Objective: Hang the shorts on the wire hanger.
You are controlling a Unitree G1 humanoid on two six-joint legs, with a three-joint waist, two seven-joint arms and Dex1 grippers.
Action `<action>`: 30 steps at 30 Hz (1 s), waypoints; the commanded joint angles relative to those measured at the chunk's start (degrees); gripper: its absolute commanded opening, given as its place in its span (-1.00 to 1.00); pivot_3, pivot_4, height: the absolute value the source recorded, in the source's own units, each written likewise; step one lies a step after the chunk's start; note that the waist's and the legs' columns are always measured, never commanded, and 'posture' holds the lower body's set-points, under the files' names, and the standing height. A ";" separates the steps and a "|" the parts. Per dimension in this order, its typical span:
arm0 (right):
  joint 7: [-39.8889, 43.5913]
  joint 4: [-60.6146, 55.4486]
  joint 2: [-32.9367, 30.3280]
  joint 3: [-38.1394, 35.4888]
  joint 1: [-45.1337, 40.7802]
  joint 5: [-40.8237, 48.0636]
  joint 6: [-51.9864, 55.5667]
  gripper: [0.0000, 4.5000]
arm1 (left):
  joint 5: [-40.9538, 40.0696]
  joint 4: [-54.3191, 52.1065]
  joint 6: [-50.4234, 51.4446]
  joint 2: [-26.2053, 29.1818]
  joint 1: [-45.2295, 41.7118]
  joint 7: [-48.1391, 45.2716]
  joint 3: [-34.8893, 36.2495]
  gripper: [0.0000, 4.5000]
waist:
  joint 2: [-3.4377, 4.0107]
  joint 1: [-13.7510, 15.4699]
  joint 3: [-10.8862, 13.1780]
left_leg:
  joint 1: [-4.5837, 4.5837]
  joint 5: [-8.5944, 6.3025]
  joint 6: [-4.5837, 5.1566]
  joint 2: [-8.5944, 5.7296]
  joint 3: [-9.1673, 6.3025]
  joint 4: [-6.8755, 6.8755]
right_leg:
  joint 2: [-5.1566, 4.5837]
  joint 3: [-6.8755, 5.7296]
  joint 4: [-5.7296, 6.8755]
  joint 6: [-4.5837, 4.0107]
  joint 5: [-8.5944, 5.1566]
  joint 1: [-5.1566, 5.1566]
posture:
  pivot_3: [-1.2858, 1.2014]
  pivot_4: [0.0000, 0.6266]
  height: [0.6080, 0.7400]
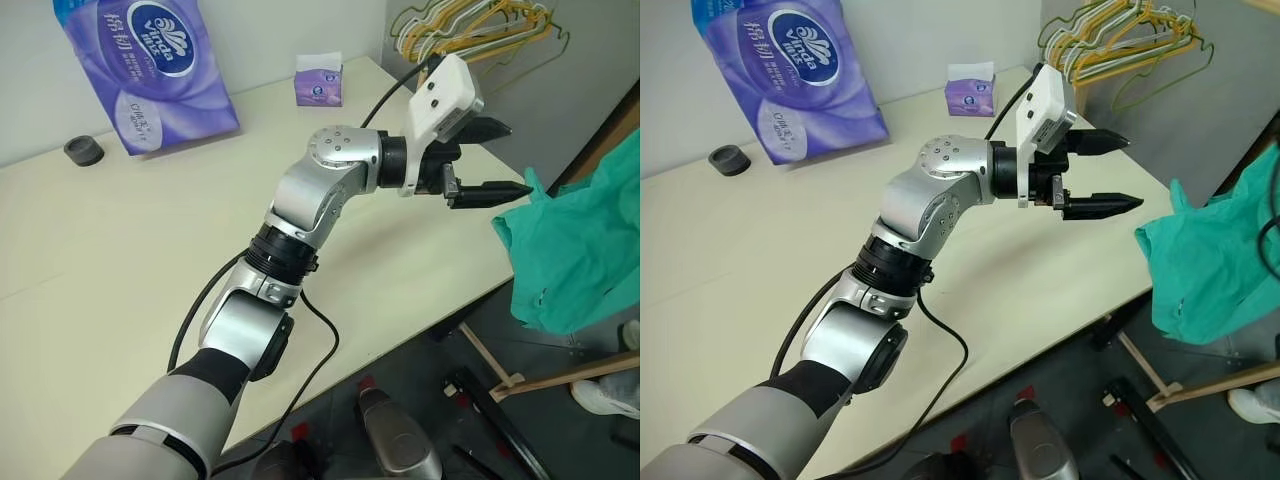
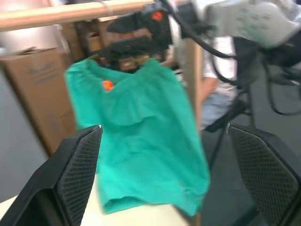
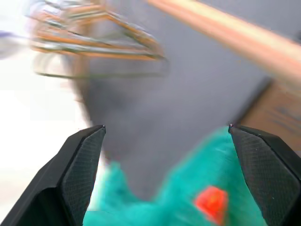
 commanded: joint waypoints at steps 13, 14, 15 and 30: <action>2.13 -2.76 25.78 23.58 7.72 -4.19 -24.01 0.99 | 9.20 -15.83 1.37 5.66 18.51 30.55 12.85 1.00 | -0.30 10.73 -0.82 | 0.26 0.18 -0.29 -0.13 0.00 0.22 | -0.21 0.09 0.54 -0.18 0.35 -0.19 | -0.04 -0.62 1.00; 1.59 -1.30 27.39 24.74 7.18 -4.91 -25.05 0.99 | 10.35 -17.20 3.46 6.22 20.79 33.92 14.37 1.00 | -0.42 11.51 -0.94 | 0.29 0.19 -0.32 -0.13 0.01 0.25 | -0.28 0.10 0.64 -0.18 0.36 -0.21 | -0.03 -0.62 1.00; 1.12 0.27 29.05 26.15 6.74 -5.87 -26.39 0.99 | 12.55 -18.94 5.97 6.83 23.56 38.39 16.04 1.00 | -0.49 12.22 -1.06 | 0.31 0.22 -0.36 -0.13 0.01 0.24 | -0.32 0.11 0.71 -0.22 0.38 -0.24 | -0.03 -0.62 1.00; -2.93 18.11 44.86 29.92 2.42 -7.60 -32.05 0.99 | 15.99 -28.74 6.08 8.51 53.75 49.21 23.56 1.00 | -1.60 24.76 -1.74 | -0.45 0.57 -0.61 -0.05 -0.45 0.39 | -0.71 -0.90 0.82 -1.02 0.86 -0.92 | 0.13 -0.44 1.00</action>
